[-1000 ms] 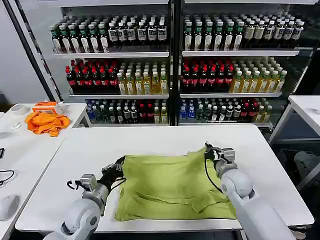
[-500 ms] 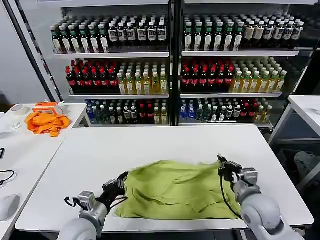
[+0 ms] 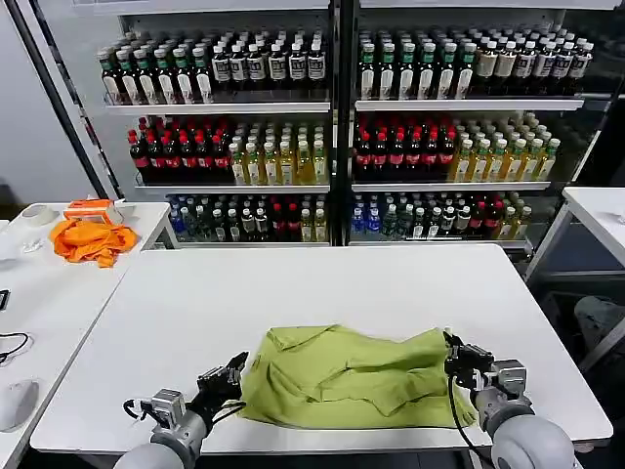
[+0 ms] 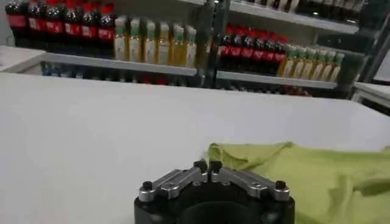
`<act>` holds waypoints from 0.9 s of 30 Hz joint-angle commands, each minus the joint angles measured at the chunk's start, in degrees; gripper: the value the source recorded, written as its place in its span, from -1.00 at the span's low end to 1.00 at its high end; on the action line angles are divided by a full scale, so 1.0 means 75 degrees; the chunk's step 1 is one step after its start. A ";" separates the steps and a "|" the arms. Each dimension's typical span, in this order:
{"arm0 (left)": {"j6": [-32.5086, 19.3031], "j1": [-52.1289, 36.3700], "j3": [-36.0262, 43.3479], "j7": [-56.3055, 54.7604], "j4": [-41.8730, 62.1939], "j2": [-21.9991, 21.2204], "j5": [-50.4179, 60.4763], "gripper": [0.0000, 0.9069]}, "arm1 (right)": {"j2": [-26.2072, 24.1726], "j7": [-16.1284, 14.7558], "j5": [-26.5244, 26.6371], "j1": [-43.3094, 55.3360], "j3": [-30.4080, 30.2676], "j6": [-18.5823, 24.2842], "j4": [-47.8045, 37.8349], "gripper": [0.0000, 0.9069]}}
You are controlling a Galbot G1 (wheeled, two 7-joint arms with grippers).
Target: Fold and organize the clothes.
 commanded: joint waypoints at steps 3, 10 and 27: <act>-0.0182 -0.0696 0.0182 0.0173 0.0197 0.0027 0.0257 1.00 | 0.0019 0.0001 -0.0137 -0.0041 -0.0188 0.0003 -0.0062 -1.00; -0.0255 -0.1751 0.0877 0.0504 0.0619 0.0262 0.0755 1.00 | 0.0031 -0.0017 -0.0184 0.0012 -0.0302 0.0004 -0.0202 -1.00; 0.0388 -0.2487 0.2348 0.1267 0.1331 0.0440 0.1795 1.00 | 0.0061 -0.0004 -0.0208 0.0167 -0.0391 0.0013 -0.0327 -1.00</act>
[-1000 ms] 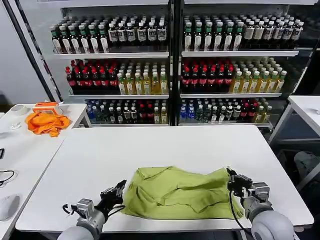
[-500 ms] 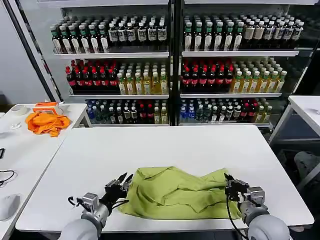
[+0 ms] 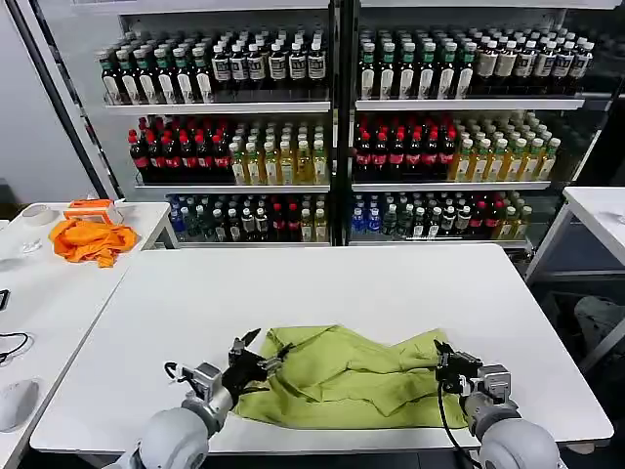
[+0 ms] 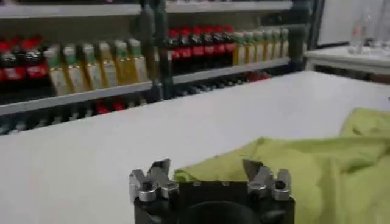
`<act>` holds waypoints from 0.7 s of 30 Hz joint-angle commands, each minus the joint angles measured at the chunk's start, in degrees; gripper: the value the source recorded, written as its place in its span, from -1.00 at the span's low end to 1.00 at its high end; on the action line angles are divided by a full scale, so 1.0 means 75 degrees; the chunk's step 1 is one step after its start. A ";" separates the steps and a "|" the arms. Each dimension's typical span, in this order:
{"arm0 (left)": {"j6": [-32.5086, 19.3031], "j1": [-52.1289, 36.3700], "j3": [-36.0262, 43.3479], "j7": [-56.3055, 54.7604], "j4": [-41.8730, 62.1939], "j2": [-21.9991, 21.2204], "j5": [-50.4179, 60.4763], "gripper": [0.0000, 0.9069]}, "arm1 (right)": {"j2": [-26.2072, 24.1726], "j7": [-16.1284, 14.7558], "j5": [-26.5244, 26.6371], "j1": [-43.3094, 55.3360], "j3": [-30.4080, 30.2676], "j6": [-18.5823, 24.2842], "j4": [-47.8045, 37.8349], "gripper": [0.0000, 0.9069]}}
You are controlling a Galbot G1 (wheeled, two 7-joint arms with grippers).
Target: Fold and organize the clothes.
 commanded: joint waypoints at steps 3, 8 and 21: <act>0.0166 -0.0533 0.0700 0.0241 0.0453 -0.0043 0.0391 1.00 | 0.0037 0.0004 -0.0036 -0.0015 0.0000 0.0006 -0.0015 -1.00; 0.0169 -0.0759 0.0831 0.0077 0.0678 -0.0148 0.0468 1.00 | 0.0065 0.0007 -0.0065 -0.0082 0.0048 0.0008 0.0021 -1.00; 0.0013 -0.0931 0.0864 -0.0026 0.0912 -0.0122 0.0433 -0.93 | 0.0166 0.0013 -0.0098 -0.0139 0.0106 0.0007 0.0015 -1.00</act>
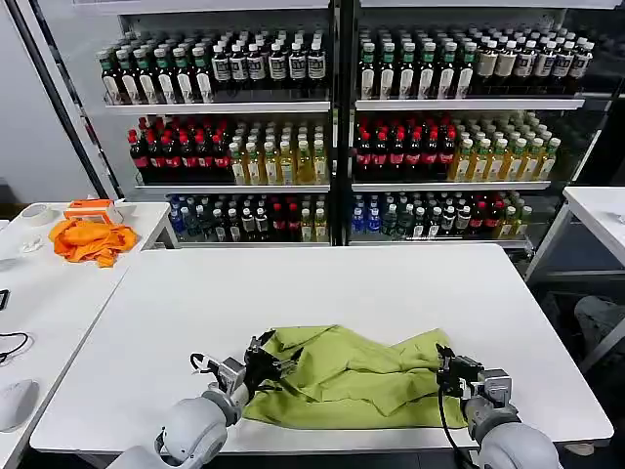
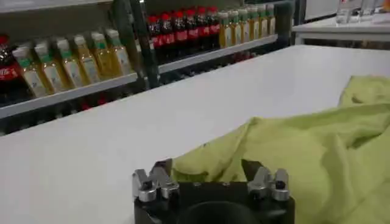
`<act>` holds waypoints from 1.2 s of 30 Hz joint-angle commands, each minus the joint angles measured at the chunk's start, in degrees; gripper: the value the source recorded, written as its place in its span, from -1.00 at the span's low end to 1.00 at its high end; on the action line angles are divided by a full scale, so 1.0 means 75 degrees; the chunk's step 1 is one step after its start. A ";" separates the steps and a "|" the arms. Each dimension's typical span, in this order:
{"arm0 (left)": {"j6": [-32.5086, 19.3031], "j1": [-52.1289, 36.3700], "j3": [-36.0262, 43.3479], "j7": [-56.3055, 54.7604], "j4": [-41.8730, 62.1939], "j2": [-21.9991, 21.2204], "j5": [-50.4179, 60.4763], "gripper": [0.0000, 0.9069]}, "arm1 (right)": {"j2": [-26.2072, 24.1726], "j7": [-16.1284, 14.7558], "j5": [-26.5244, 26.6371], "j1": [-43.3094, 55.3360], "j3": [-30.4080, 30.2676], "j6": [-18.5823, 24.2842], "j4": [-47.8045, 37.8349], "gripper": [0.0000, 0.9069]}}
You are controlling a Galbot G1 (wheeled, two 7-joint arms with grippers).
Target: Fold and organize the clothes.
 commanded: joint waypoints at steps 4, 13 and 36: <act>-0.0027 -0.0136 0.0103 0.0021 0.0171 -0.0012 0.0067 -0.93 | 0.0012 0.0004 -0.0010 0.0011 0.0001 -0.0002 -0.0001 -1.00; -0.0060 -0.0155 0.0058 0.0050 0.0118 -0.0002 -0.0008 -0.93 | 0.0003 -0.0002 0.0004 0.0082 0.0016 0.0001 -0.0049 -1.00; -0.0056 0.0829 -0.1283 -0.0012 -0.1105 0.0682 -0.0468 -0.93 | -0.0313 0.0041 0.0414 0.0852 0.0054 0.0031 -0.0131 -1.00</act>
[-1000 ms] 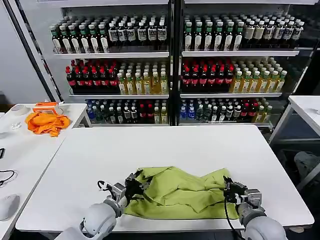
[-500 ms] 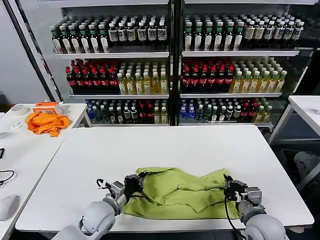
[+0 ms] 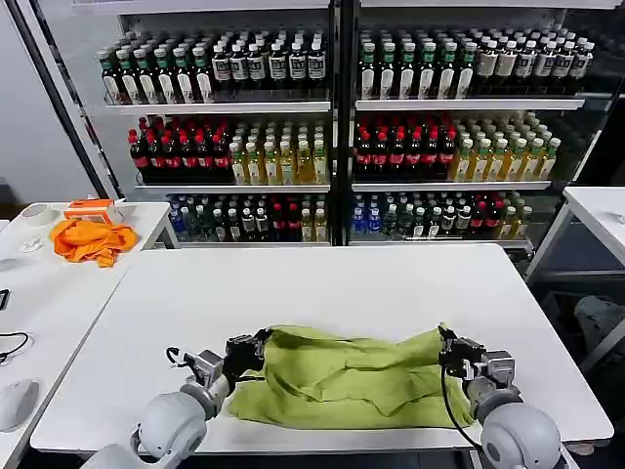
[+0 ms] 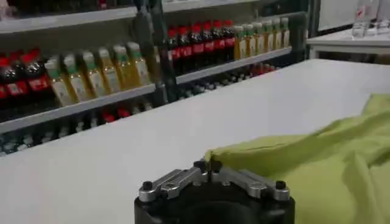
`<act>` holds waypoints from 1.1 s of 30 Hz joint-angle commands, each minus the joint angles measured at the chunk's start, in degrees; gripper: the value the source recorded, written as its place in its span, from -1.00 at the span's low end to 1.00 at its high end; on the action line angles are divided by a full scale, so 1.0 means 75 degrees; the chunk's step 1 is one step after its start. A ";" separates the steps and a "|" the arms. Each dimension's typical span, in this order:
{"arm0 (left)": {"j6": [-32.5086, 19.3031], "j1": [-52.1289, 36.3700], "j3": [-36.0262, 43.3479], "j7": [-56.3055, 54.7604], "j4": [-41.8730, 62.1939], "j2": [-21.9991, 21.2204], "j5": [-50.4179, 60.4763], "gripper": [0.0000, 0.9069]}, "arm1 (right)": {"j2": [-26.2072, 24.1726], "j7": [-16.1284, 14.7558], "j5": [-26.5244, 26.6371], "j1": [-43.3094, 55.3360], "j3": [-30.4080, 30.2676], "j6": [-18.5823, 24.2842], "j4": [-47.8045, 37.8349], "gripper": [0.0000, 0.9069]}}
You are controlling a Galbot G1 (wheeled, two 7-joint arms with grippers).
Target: Fold and organize the clothes.
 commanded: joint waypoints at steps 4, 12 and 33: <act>0.0022 0.0687 -0.0567 -0.0021 -0.0736 0.0284 -0.0043 -0.93 | -0.0033 -0.0001 0.0073 0.0018 0.0130 0.0053 0.0078 -1.00; 0.0061 0.1525 -0.0769 -0.0062 -0.1213 0.0140 0.0197 -0.93 | -0.0026 -0.0016 0.0015 -0.0718 0.0365 0.0114 0.0520 -1.00; 0.0077 0.1799 -0.0678 -0.0083 -0.0610 -0.0145 0.1207 1.00 | 0.0437 -0.0088 -0.0381 -0.1763 0.0534 -0.0027 0.0676 1.00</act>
